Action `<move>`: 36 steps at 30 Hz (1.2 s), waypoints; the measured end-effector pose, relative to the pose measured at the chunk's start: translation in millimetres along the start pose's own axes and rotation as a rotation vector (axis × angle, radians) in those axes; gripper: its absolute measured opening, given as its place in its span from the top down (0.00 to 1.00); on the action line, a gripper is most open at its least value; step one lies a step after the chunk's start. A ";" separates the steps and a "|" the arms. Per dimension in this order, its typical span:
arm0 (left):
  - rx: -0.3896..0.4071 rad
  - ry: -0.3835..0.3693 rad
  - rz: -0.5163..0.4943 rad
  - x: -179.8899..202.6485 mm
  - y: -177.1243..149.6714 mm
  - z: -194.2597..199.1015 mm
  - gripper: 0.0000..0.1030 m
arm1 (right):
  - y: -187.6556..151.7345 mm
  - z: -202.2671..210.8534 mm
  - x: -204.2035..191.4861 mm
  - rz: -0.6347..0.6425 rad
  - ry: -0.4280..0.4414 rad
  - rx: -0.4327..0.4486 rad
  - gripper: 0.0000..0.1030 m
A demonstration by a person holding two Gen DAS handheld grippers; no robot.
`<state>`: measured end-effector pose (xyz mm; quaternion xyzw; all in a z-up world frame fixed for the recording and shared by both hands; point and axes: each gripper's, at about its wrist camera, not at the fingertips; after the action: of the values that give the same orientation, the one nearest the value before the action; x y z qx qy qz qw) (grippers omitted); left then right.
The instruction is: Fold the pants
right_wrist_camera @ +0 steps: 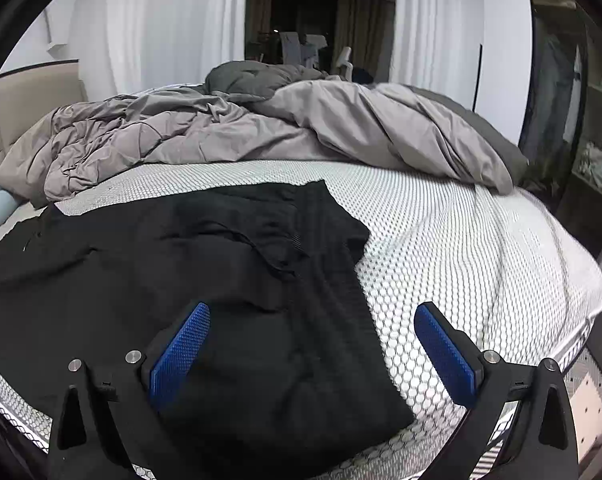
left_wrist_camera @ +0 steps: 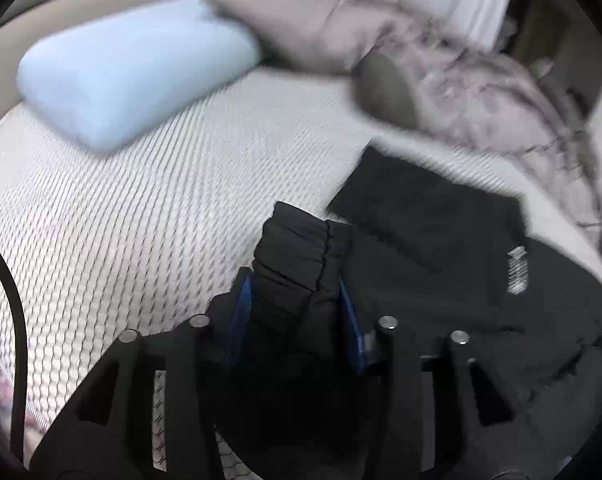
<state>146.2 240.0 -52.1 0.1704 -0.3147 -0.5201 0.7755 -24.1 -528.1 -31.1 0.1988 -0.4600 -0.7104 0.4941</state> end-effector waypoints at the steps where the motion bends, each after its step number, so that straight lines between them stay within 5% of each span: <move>1: -0.018 0.011 0.009 -0.5 -3.3 -1.8 0.61 | -2.2 -0.3 1.7 -0.007 0.000 -0.011 0.00; 3: 0.017 -0.004 0.010 -3.2 -10.1 9.9 0.54 | -8.1 1.6 5.8 -0.016 0.005 -0.032 0.00; 6: 0.123 -0.004 0.005 0.3 -19.9 43.8 0.22 | -18.2 10.4 18.1 -0.051 0.034 -0.053 0.00; 7: 0.148 -0.006 0.008 2.2 -24.1 54.5 0.19 | -22.0 13.3 24.9 -0.080 0.056 -0.068 0.00; 11: 0.163 -0.046 0.021 -1.6 -31.7 94.0 0.19 | -36.7 17.3 47.7 -0.208 0.162 -0.142 0.00; 19: 0.162 -0.136 0.055 -5.3 -80.6 134.3 0.19 | -60.5 23.0 36.0 -0.208 0.203 -0.184 0.00; 33: 0.092 -0.199 0.033 29.9 -129.0 124.4 0.19 | -76.9 23.0 3.2 -0.235 0.368 -0.201 0.01; 36: 0.092 -0.225 0.048 30.8 -133.0 122.9 0.19 | -79.5 17.1 6.3 -0.261 0.420 -0.223 0.12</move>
<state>-20.5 166.3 -29.8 0.1387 -0.4271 -0.5024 0.7389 -80.8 -518.9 -89.1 0.3439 -0.2369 -0.7576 0.5016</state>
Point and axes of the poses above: each gripper's, at about its wrist camera, not at the fingertips, and z roughly against the way its jaws point, x to its right, y to its top, and after that the axes turned 13 degrees about -y, right-handed
